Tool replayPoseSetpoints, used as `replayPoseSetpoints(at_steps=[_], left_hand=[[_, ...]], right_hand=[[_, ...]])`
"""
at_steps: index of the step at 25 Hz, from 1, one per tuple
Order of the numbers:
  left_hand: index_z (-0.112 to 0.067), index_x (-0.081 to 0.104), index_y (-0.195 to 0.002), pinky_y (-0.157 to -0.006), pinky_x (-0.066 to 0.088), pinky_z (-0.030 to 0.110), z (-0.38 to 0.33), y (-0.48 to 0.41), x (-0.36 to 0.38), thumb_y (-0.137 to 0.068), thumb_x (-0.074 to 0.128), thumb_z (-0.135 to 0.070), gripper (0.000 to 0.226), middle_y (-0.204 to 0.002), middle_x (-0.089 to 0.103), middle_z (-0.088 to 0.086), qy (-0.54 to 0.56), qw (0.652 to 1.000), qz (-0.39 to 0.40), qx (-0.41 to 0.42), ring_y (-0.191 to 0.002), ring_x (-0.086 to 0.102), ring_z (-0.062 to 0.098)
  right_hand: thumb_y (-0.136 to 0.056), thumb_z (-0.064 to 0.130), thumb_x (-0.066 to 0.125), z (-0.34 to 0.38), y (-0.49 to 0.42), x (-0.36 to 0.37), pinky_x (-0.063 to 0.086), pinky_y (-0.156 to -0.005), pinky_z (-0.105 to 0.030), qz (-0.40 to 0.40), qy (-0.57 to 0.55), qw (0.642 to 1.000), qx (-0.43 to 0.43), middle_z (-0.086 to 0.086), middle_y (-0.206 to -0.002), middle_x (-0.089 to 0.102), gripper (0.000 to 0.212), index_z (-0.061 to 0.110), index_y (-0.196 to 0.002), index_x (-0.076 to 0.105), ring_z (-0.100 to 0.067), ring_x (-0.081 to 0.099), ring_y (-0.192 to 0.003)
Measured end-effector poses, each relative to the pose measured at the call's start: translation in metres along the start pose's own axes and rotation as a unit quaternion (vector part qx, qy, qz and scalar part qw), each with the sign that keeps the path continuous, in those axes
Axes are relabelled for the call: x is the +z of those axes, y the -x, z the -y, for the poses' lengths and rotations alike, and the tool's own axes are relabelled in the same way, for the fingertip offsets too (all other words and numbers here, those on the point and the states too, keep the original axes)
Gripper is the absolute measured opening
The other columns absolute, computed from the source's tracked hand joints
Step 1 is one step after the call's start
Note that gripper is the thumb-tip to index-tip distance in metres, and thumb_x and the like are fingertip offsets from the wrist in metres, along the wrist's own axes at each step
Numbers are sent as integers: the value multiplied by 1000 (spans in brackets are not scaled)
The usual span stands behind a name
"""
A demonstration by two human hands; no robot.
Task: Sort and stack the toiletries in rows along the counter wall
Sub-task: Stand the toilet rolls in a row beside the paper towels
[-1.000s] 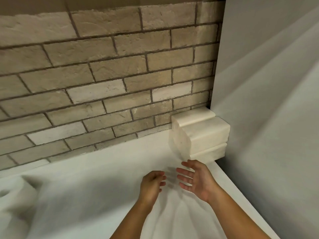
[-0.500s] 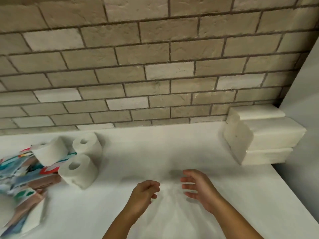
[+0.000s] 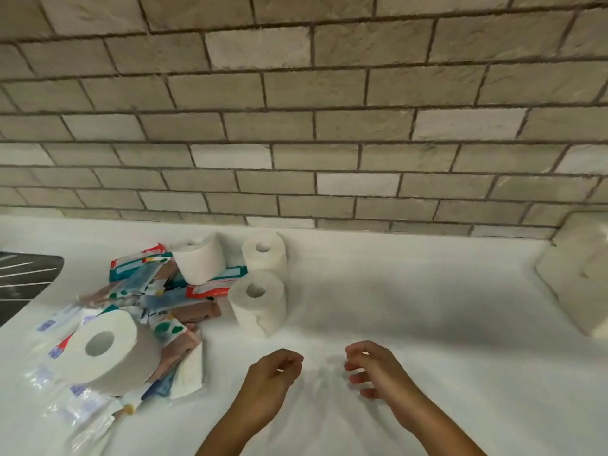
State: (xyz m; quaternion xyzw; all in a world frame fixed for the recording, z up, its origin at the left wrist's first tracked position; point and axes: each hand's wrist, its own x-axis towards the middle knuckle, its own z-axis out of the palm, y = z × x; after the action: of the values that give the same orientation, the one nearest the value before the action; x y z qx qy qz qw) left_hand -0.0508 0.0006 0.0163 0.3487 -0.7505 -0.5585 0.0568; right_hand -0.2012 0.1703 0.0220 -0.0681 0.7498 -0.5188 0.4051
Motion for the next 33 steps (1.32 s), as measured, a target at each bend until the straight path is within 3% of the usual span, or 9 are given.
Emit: replayPoseSetpoints(at_steps=[4, 7, 10, 13, 17, 20, 22, 27, 33], left_hand=[[-37, 74, -91, -77, 53, 22, 20, -6, -56, -96, 62, -31, 14, -92, 74, -13, -33, 999, -25, 19, -84, 69, 3], [-38, 72, -90, -79, 57, 29, 23, -13, -91, -95, 62, -32, 13, -88, 73, -15, -60, 996, -51, 51, -81, 68, 2], [-35, 72, -92, -72, 55, 21, 16, -15, -117, -95, 63, -32, 10, -82, 73, -11, -94, 988, -90, 86, -76, 65, -2], [-34, 72, -98, -68, 56, 22, 19, -13, -145, -94, 59, -36, 14, -83, 71, -16, -179, 964, -126, 151, -76, 65, -1], [-22, 74, -92, -57, 56, 27, 36, 3, -187, -89, 58, -28, 17, -78, 71, -11, -274, 887, -214, 303, -66, 63, 5], [-10, 78, -87, -54, 56, 27, 48, 13, -224, -87, 57, -26, 26, -76, 74, 1, -345, 816, -283, 367, -61, 66, 16], [-6, 79, -86, -56, 57, 31, 61, 14, -246, -87, 56, -27, 31, -78, 74, 7, -384, 792, -309, 361, -64, 67, 23], [-14, 75, -107, -80, 53, 45, 79, 5, -277, -89, 51, -43, 41, -103, 73, 7, -470, 800, -249, 277, -92, 66, 30], [-21, 71, -115, -85, 55, 44, 82, -4, -284, -93, 38, -63, 58, -105, 75, -1, -529, 807, -161, 208, -90, 69, 27]], right_hand=[[-92, 27, 66, 12, -14, 65, 49, -70, -24, 3, 125, 989, -76, 3, -97, 71, 7, 29, -98, 70, -12, 68, -81], [-90, 27, 66, 41, -28, 106, 54, -74, -34, 10, 221, 961, -166, 7, -81, 69, 8, 23, -83, 67, -6, 61, -70], [-87, 31, 65, 71, -42, 135, 53, -70, -35, 11, 290, 932, -218, 8, -70, 62, 14, 23, -76, 60, -8, 56, -65], [-87, 35, 64, 98, -52, 156, 53, -76, -36, -15, 409, 870, -274, 7, -81, 61, 21, 23, -75, 51, -18, 58, -83], [-83, 53, 64, 116, -72, 179, 45, -94, -42, -62, 601, 728, -326, -2, -121, 54, 44, 24, -115, 53, -26, 47, -118], [-78, 53, 71, 114, -91, 191, 34, -111, -48, -28, 670, 682, -293, -5, -141, 42, 80, 22, -143, 37, -29, 37, -134], [-78, 41, 74, 112, -98, 195, 35, -111, -47, -20, 704, 652, -282, -7, -144, 43, 84, 20, -148, 33, -31, 38, -134], [-79, 21, 70, 113, -103, 193, 42, -105, -44, -15, 703, 642, -304, -7, -143, 49, 79, 19, -149, 34, -30, 45, -129], [-80, 21, 63, 112, -103, 185, 22, -118, -49, 37, 687, 665, -291, -6, -150, 40, 91, 24, -157, 15, -29, 33, -140]])
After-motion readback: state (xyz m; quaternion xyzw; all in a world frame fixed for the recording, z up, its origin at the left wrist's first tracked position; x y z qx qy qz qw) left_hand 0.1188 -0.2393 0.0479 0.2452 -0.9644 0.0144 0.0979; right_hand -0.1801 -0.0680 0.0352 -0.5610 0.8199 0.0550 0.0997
